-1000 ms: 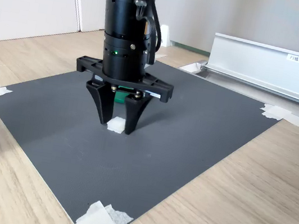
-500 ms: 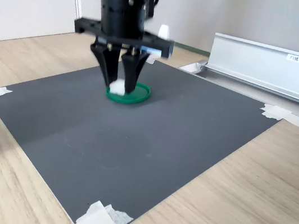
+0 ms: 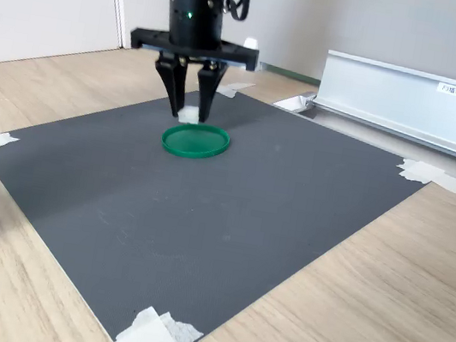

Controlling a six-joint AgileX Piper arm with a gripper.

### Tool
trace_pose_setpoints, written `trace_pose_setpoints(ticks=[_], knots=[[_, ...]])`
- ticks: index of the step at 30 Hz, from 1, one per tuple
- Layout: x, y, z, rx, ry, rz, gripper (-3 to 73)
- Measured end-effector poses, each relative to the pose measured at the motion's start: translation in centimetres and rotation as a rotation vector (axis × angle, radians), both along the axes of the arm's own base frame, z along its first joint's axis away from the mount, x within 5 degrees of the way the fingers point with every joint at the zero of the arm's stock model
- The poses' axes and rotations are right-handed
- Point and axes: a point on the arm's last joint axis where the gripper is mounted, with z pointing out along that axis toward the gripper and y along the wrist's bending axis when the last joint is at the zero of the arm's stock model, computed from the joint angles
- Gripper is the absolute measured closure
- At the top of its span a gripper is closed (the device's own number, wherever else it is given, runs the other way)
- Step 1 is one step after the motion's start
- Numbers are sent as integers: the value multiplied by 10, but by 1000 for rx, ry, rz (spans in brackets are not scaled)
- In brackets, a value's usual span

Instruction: Grasp a white terminal and put it on the green lid.

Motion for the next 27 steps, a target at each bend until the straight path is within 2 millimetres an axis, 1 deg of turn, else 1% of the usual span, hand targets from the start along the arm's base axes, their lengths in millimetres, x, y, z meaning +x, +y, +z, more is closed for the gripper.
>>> trace_pose_setpoints(ticks=[3,11,13,19,21,24,26,27], knots=[[3,-1,-7,-18,9,9,390],[4,-1,-7,-20,-6,22,382],[4,-1,-7,-21,-4,27,336],[4,-1,-9,-21,-13,19,91],[3,-2,-9,-25,-13,18,45],[3,-3,-3,-32,-42,23,22],[1,-2,7,-24,-80,18,32],[0,-2,13,-20,-97,17,51]])
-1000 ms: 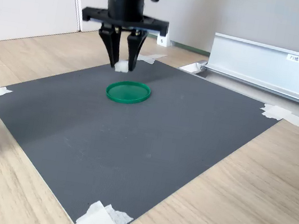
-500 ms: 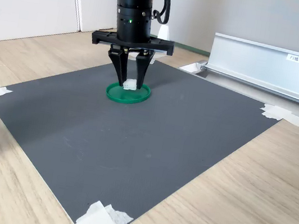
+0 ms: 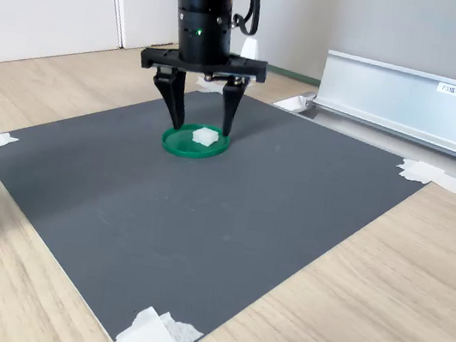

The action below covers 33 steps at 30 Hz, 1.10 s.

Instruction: Grasp a white terminal and put it on the green lid.

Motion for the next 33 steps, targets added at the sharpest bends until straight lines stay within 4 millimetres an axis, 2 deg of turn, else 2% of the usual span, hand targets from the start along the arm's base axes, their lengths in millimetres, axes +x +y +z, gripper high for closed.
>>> trace_pose_setpoints(ticks=[4,7,10,13,16,19,22,27,29,33], knots=[[-8,1,20,48,-56,-31,225],[-21,-3,42,116,-143,-97,424],[-36,-16,69,189,-323,-211,617],[-58,-29,89,227,-516,-306,682],[-90,-36,106,211,-709,-320,697],[-125,-37,113,207,-850,-309,700],[-164,-35,106,241,-946,-326,700],[-216,-34,68,318,-1020,-384,700],[-233,-33,48,352,-1040,-409,701],[-253,-32,11,389,-1088,-427,701]])
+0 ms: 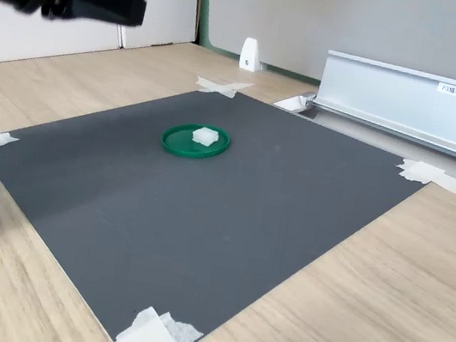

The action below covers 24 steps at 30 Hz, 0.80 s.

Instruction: Grasp a white terminal and put it on the green lid.

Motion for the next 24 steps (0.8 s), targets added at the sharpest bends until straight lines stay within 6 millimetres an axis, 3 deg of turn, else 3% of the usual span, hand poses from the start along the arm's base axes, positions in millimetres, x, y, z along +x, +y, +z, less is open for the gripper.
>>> trace_pose_setpoints(ticks=[2,6,24], knots=[[-5,0,-10,1,-48,-3,701],[-10,0,-11,-6,-148,-8,701],[-10,0,-13,-17,-141,-8,703]])
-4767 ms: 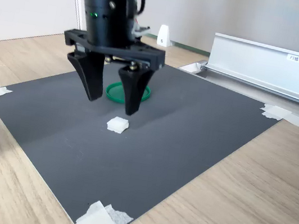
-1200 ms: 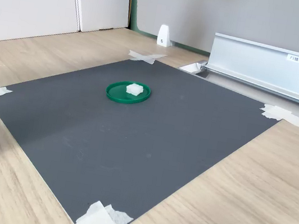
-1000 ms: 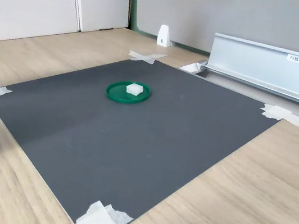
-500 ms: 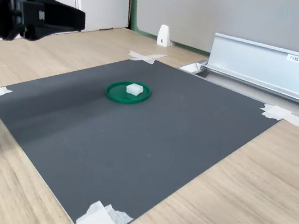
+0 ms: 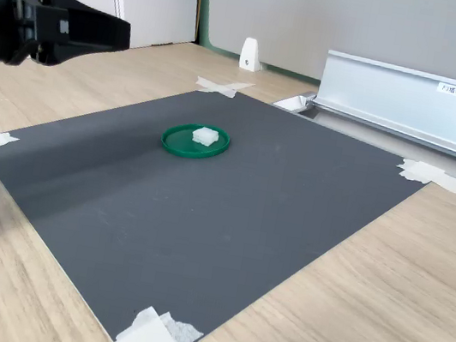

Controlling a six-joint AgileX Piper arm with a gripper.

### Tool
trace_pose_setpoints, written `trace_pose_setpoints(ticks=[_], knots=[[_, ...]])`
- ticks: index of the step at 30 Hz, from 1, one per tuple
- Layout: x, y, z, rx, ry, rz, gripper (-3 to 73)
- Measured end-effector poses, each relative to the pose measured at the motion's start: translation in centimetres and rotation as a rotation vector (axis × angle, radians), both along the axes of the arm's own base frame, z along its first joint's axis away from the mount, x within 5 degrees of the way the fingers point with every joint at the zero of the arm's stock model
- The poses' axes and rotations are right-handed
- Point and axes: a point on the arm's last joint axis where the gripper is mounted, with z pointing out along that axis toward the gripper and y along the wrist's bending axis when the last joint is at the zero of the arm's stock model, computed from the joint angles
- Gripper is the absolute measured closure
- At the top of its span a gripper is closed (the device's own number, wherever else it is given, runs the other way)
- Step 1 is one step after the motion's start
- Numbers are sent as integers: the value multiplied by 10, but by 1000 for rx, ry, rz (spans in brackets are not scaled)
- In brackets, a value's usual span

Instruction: Grasp a white terminal and put it on the green lid.

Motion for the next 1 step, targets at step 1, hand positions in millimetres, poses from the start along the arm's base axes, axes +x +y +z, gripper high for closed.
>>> trace_pose_setpoints(ticks=[1], knots=[[0,0,0,0,0,0,703]])
